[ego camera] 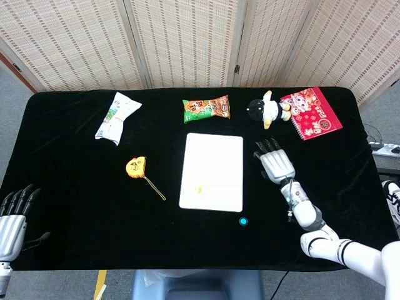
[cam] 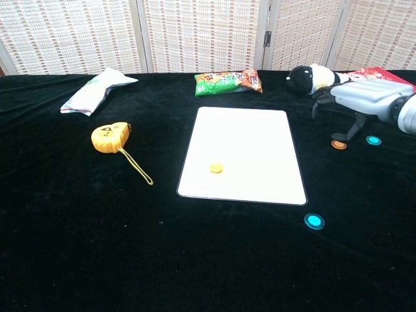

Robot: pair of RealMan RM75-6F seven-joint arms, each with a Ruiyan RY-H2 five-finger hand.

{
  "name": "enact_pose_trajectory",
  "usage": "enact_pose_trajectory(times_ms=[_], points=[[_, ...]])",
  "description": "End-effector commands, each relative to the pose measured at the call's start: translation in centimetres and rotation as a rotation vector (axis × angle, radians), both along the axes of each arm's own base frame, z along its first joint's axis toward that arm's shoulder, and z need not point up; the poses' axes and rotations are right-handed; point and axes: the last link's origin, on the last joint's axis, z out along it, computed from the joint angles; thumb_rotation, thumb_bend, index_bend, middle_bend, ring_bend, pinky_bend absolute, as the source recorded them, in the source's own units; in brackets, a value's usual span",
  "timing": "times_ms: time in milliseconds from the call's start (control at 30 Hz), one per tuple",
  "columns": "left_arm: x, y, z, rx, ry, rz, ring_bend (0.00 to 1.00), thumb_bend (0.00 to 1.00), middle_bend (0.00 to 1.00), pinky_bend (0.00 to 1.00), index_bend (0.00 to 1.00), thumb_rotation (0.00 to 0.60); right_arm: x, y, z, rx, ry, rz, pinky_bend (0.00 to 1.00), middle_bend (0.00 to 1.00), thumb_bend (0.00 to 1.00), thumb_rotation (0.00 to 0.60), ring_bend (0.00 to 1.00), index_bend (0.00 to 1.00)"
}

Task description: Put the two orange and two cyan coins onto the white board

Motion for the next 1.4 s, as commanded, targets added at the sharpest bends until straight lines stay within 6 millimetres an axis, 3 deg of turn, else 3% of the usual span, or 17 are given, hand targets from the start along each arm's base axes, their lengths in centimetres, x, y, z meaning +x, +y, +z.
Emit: enact_pose_trajectory(times_ms=[33,300,733,1400], points=[[0.1,0.0,0.0,-0.002,-0.002,-0.002,0.06,0.07,0.00,0.00,0.00,0.600,-1.3,0.0,-0.1,-0.001,-0.001,-0.040,0.00,0.05,0.30,0.600,0.00,0.30],[0.1,0.0,-0.1,-0.008,-0.007,0.001,0.06,0.07,0.00,0.00,0.00,0.600,-3.2,-0.3,-0.8,-0.005,0.003,-0.089,0.00,0.06,0.30,0.600,0.00,0.32],[0.1,0.0,-0.1,-0.014,-0.010,0.004,0.06,0.07,0.00,0.00,0.00,0.600,-4.2,-0.3,-1.5,-0.024,-0.008,-0.104,0.00,0.08,0.30,0.600,0.00,0.37],[0.0,0.0,-0.1,-0.016,-0.006,0.012,0.06,0.07,0.00,0.00,0.00,0.600,-4.0,-1.0,-2.3,-0.021,0.016,-0.105,0.00,0.09,0.30,0.600,0.00,0.42]])
